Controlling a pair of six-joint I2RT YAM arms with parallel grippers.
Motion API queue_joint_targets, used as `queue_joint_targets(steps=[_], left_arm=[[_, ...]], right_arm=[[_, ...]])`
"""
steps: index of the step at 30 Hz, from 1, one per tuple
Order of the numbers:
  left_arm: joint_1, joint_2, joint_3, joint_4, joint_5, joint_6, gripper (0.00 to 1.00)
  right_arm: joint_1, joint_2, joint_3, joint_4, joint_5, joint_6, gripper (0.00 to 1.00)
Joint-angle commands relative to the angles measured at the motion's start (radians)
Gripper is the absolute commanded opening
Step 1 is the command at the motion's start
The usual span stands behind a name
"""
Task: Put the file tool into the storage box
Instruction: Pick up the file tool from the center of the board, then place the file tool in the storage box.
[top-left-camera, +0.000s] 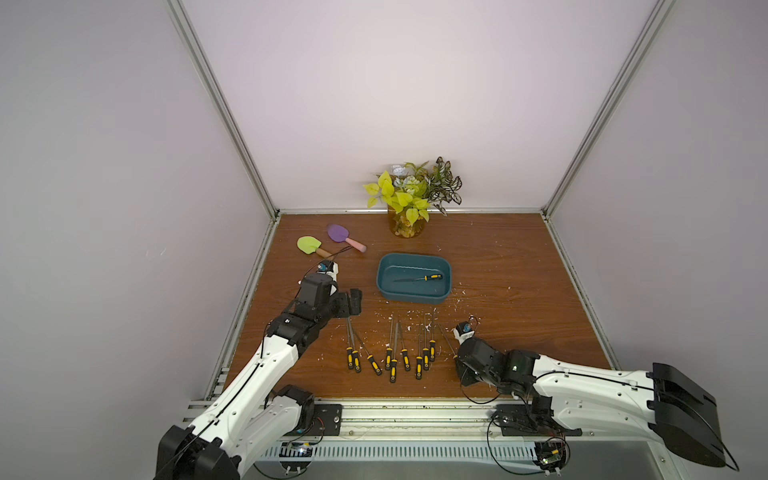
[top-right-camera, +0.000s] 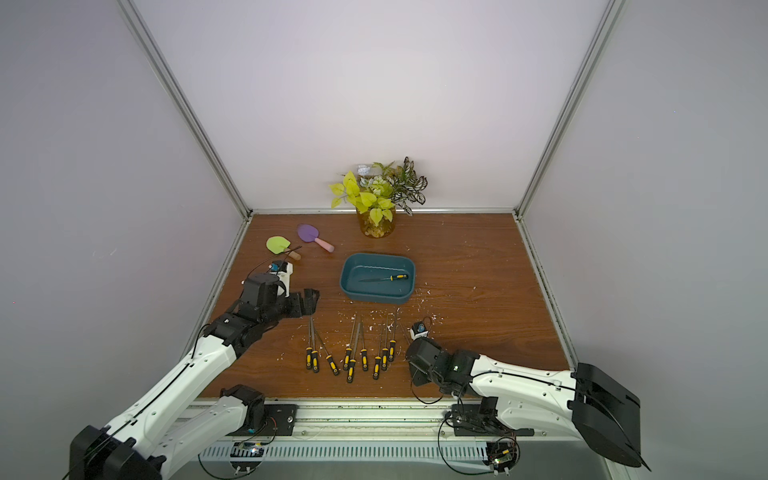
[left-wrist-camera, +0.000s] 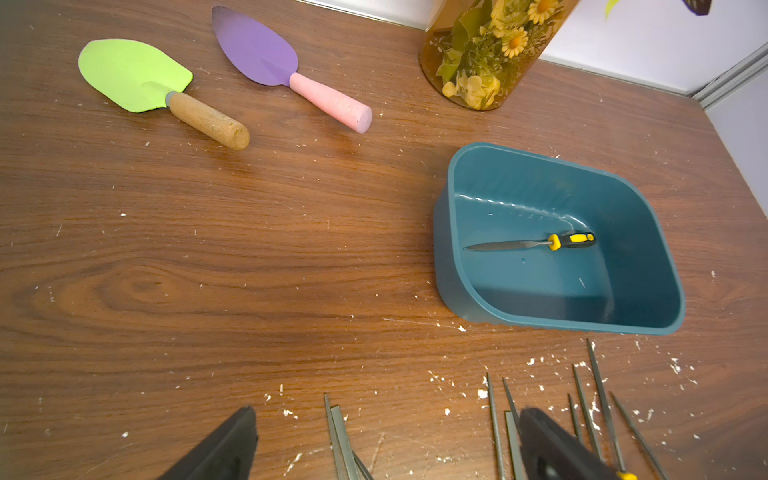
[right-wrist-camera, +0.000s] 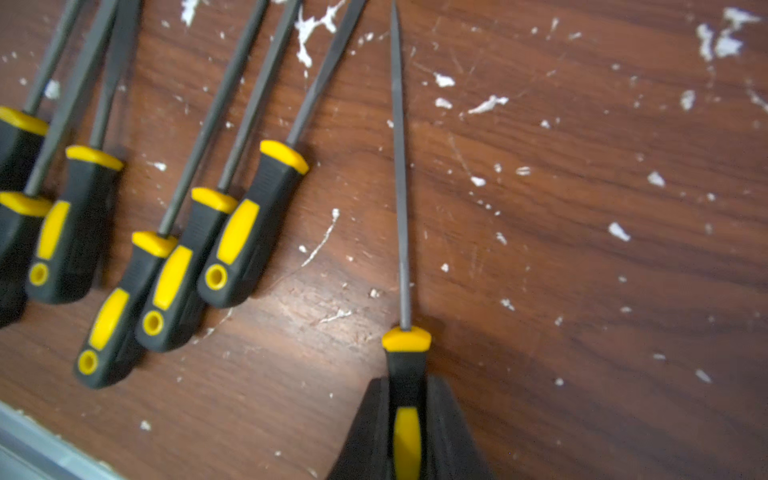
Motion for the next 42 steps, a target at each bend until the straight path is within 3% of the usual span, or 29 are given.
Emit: queue_joint_targets(steps=[1, 12, 16, 22, 27, 33, 39, 42], left_arm=[[-0.001, -0.027, -0.013, -0.011, 0.022, 0.000, 1.00], [-0.002, -0.047, -0.019, 0.001, 0.053, -0.003, 1.00], [-0.002, -0.014, -0.019, 0.008, 0.097, -0.005, 1.00], [-0.001, 0.003, -0.015, 0.021, 0.138, -0.013, 1.00], [-0.001, 0.004, -0.006, 0.089, 0.195, -0.047, 1.00], [-0.002, 0.144, 0.176, 0.156, 0.315, -0.075, 1.00], [0.002, 0.341, 0.372, 0.157, 0.286, -0.024, 1.00], [0.026, 0.372, 0.381, 0.215, 0.271, -0.021, 1.00]], right_arm=[[0.007, -0.046, 0.004, -0.060, 0.067, 0.012, 0.12], [0.007, -0.218, 0.055, -0.113, 0.122, -0.019, 0.05], [0.003, -0.198, 0.107, -0.109, 0.167, -0.084, 0.00], [-0.033, -0.124, 0.249, -0.146, 0.223, -0.216, 0.00], [-0.133, -0.110, 0.337, -0.101, 0.127, -0.390, 0.00], [-0.307, -0.023, 0.426, -0.020, -0.126, -0.620, 0.00], [-0.385, 0.117, 0.508, 0.074, -0.250, -0.825, 0.00], [-0.432, 0.196, 0.552, 0.114, -0.323, -0.911, 0.00]])
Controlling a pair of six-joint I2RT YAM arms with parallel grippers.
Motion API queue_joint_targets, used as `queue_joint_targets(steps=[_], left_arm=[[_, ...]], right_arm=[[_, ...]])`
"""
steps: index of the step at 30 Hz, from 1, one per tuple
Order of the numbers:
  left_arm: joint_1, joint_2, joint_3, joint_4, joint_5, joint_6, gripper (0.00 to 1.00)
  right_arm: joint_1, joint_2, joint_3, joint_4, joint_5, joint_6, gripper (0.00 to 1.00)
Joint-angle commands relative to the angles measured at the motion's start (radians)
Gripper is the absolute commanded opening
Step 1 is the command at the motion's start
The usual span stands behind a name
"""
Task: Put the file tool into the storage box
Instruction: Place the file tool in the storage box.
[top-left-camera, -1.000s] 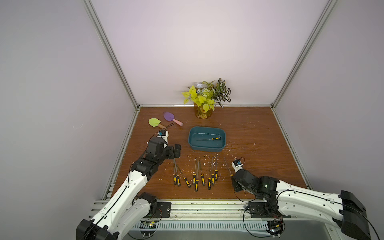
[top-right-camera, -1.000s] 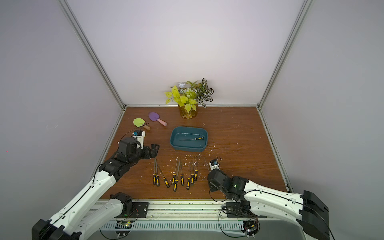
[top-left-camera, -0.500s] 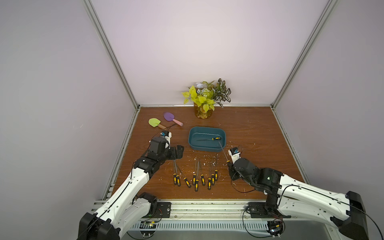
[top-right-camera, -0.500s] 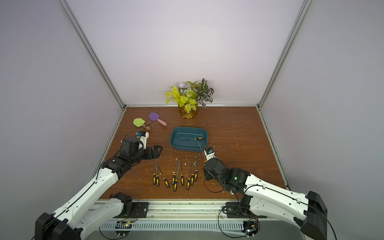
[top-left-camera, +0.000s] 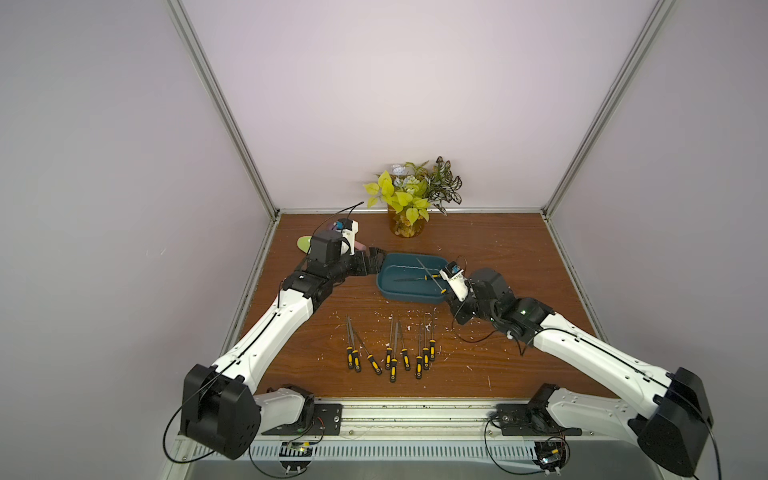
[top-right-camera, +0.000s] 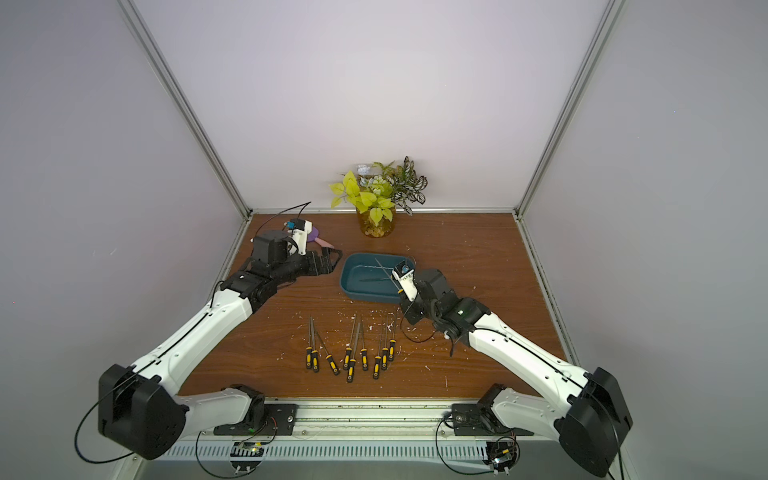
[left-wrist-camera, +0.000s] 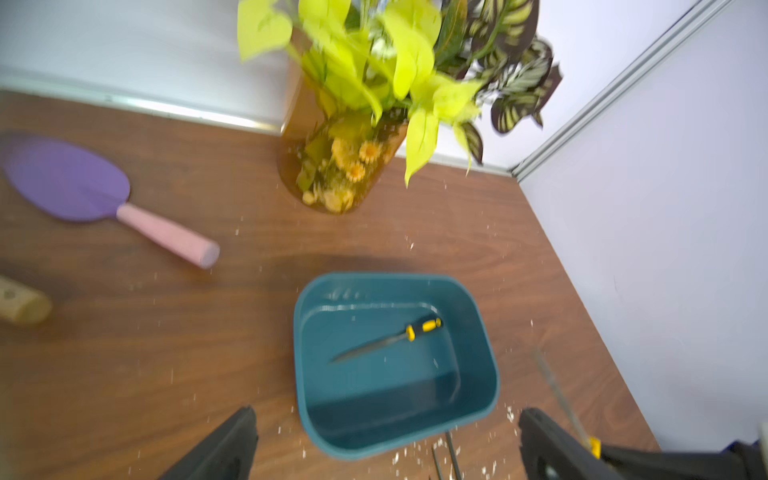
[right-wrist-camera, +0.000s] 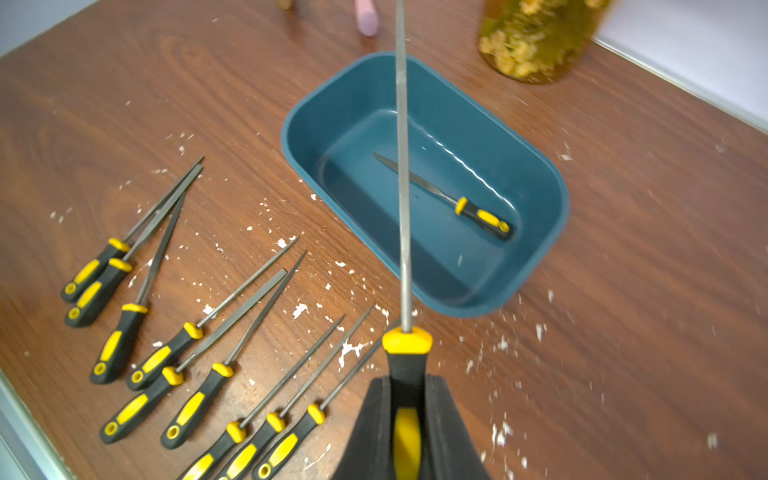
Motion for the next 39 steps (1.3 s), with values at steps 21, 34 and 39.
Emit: queue_joint_targets(steps=[21, 34, 39], left_arm=[[0.143, 0.092, -0.113, 0.184, 0.117, -0.049, 1.00], [0.133, 0.093, -0.113, 0.188, 0.129, -0.057, 1.00], [0.123, 0.092, -0.113, 0.187, 0.125, -0.054, 1.00]], right_arm=[[-0.125, 0.425, 0.210, 0.270, -0.083, -0.595, 0.00], [-0.142, 0.547, 0.222, 0.293, -0.079, -0.643, 0.04], [-0.147, 0.574, 0.247, 0.289, -0.041, -0.661, 0.06]])
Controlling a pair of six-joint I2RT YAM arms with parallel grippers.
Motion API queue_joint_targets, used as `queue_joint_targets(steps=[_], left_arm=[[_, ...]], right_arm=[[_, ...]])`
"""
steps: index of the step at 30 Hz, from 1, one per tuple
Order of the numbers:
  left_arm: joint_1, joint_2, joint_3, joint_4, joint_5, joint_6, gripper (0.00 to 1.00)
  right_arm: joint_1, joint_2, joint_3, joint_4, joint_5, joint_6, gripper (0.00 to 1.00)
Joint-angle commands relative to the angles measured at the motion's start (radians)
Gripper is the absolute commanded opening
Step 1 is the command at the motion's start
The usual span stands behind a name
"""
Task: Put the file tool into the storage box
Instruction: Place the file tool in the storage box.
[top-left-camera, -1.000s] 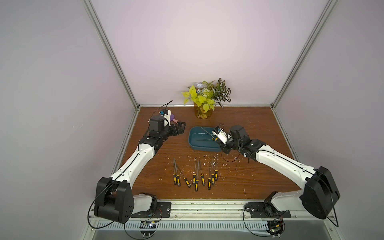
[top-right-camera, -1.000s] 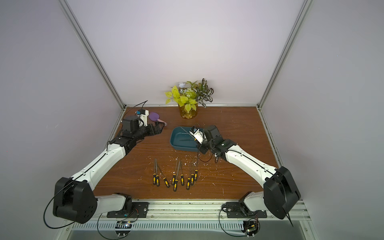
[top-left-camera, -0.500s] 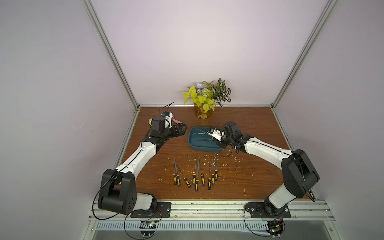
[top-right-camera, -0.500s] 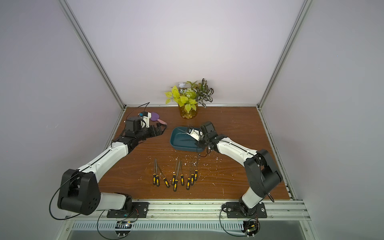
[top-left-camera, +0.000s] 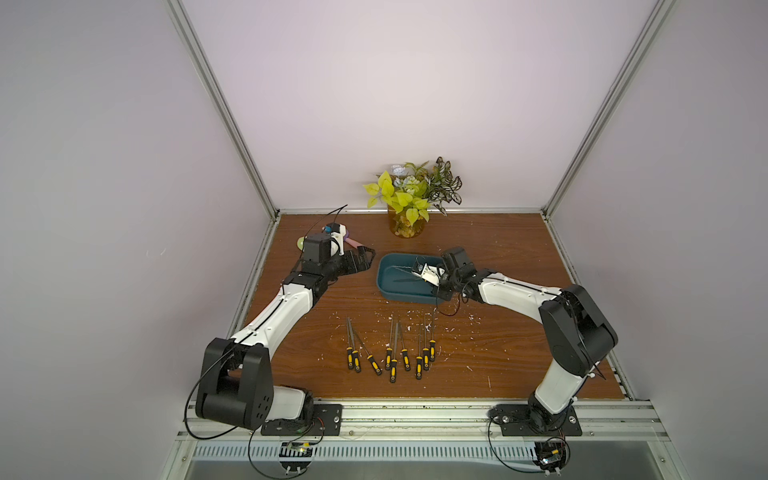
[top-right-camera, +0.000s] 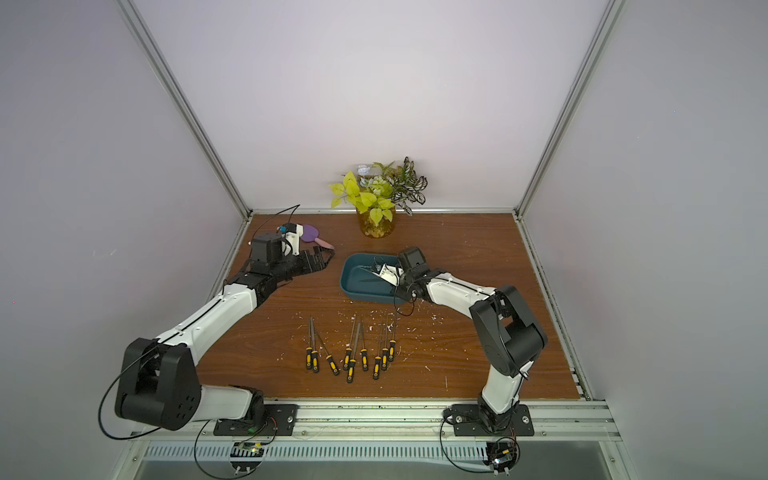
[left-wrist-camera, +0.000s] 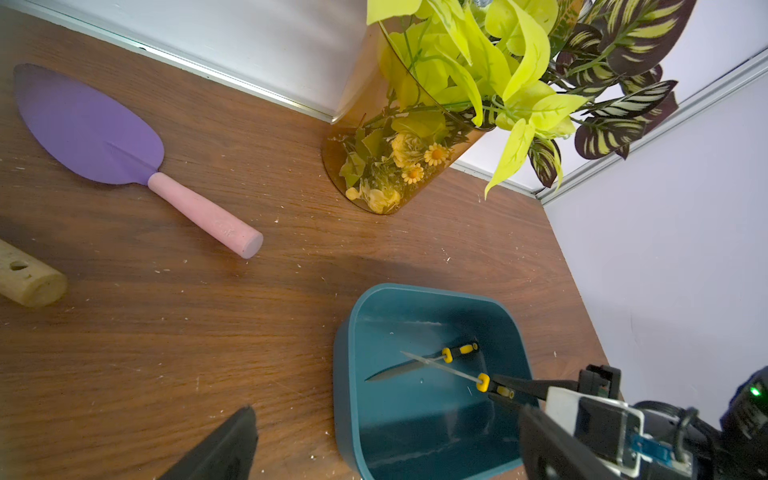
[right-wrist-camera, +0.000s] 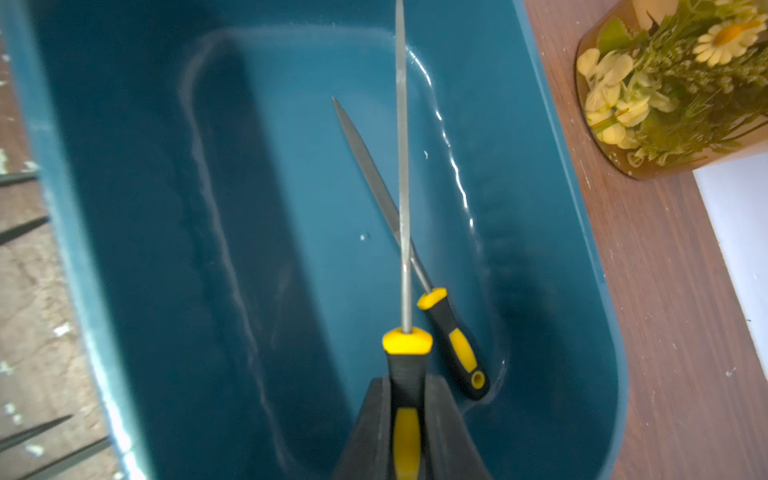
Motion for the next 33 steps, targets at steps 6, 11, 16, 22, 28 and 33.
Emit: queue_joint_targets(steps=[6, 11, 16, 22, 28, 33], left_arm=[[-0.032, -0.010, 0.004, 0.006, 0.004, 0.009, 1.00], [-0.039, -0.013, 0.006, -0.002, 0.004, 0.017, 1.00], [-0.041, -0.013, 0.008, -0.003, 0.005, 0.020, 1.00], [-0.052, -0.016, 0.012, -0.017, -0.016, 0.031, 1.00], [-0.076, -0.027, 0.019, -0.044, -0.062, 0.058, 1.00], [-0.079, -0.044, 0.012, -0.064, -0.117, 0.073, 1.00]], right_arm=[[-0.010, 0.024, 0.076, 0.032, 0.023, -0.016, 0.14], [-0.012, 0.055, 0.105, -0.003, 0.035, 0.000, 0.36], [-0.011, 0.037, 0.101, 0.011, 0.053, 0.024, 0.45], [-0.007, -0.058, 0.079, 0.026, 0.043, 0.109, 0.48], [-0.001, -0.210, 0.031, 0.036, 0.037, 0.322, 0.51], [0.000, -0.360, -0.036, 0.020, 0.035, 0.634, 0.52]])
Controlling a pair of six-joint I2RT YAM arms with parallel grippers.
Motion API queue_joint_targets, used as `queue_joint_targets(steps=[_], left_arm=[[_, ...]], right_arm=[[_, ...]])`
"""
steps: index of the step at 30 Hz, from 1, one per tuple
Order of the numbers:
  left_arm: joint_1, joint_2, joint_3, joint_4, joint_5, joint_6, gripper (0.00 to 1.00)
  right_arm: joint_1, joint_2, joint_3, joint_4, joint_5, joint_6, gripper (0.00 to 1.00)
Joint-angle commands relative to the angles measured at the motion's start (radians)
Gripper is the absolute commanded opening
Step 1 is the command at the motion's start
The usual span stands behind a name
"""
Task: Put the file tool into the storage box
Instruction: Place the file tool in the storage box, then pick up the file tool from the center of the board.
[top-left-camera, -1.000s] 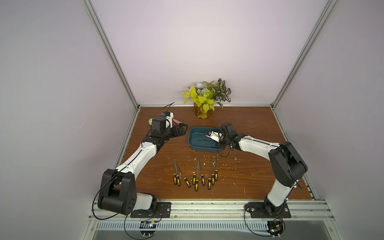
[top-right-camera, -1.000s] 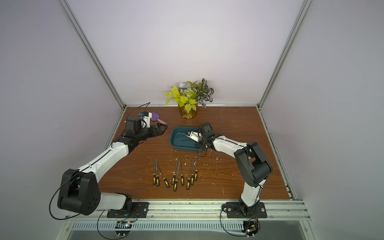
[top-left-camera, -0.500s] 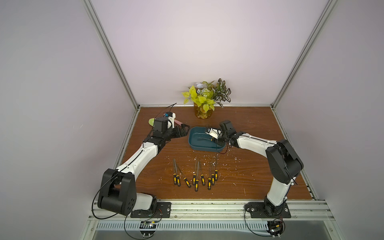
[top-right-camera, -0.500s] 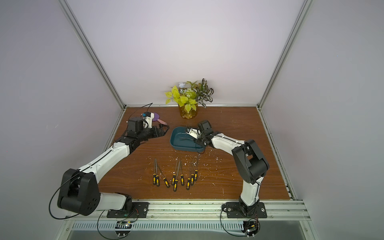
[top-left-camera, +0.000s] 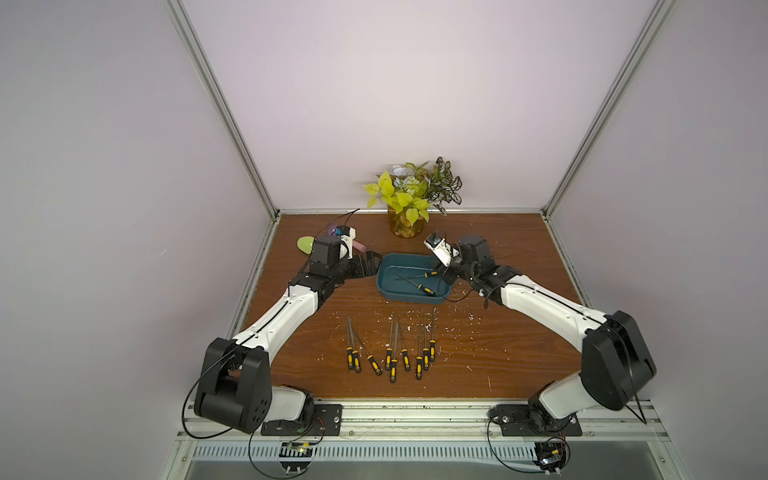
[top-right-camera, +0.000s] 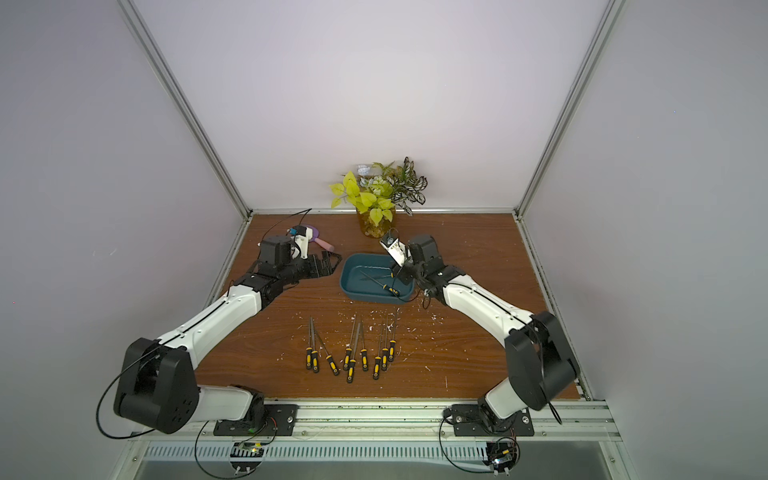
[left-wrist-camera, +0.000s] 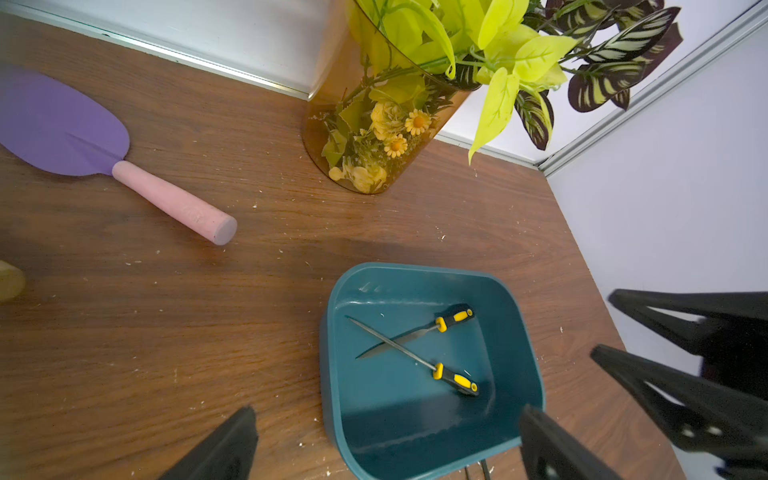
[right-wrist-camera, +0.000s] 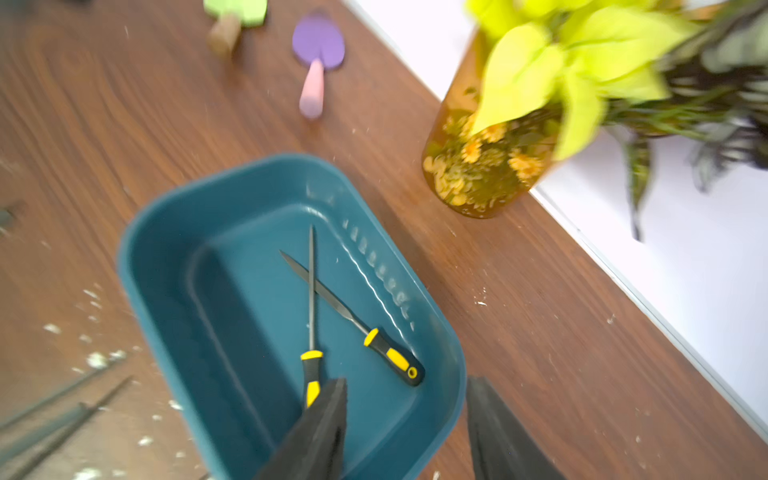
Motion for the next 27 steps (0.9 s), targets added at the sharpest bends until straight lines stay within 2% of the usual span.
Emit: queue_joint_targets(steps=[1, 3, 7, 10, 13, 17, 23, 27], left_arm=[[-0.013, -0.037, 0.016, -0.046, -0.072, 0.029, 1.00], [-0.016, -0.048, 0.023, -0.084, -0.067, 0.013, 1.00], [-0.036, -0.066, 0.026, -0.192, 0.031, 0.004, 1.00], [-0.080, -0.114, -0.012, -0.237, -0.007, -0.004, 1.00], [-0.113, -0.194, -0.098, -0.208, -0.046, -0.011, 1.00], [-0.114, -0.255, -0.201, -0.148, -0.072, 0.004, 1.00], [-0.114, -0.244, -0.210, -0.154, -0.068, 0.004, 1.00], [-0.094, -0.219, -0.211, -0.112, -0.033, -0.020, 1.00]], right_arm=[[0.006, -0.097, -0.021, -0.041, -0.028, 0.297, 0.52], [0.006, -0.164, -0.059, -0.058, -0.045, 0.424, 0.52], [0.008, -0.313, -0.242, 0.040, -0.155, 0.652, 0.52], [0.019, -0.371, -0.326, 0.035, -0.214, 0.719, 0.53], [0.074, -0.415, -0.402, 0.009, -0.167, 0.777, 0.53], [0.221, -0.422, -0.464, -0.035, -0.016, 0.856, 0.53], [0.354, -0.429, -0.534, -0.109, 0.146, 0.975, 0.53], [0.402, -0.426, -0.597, -0.073, 0.158, 1.046, 0.53]])
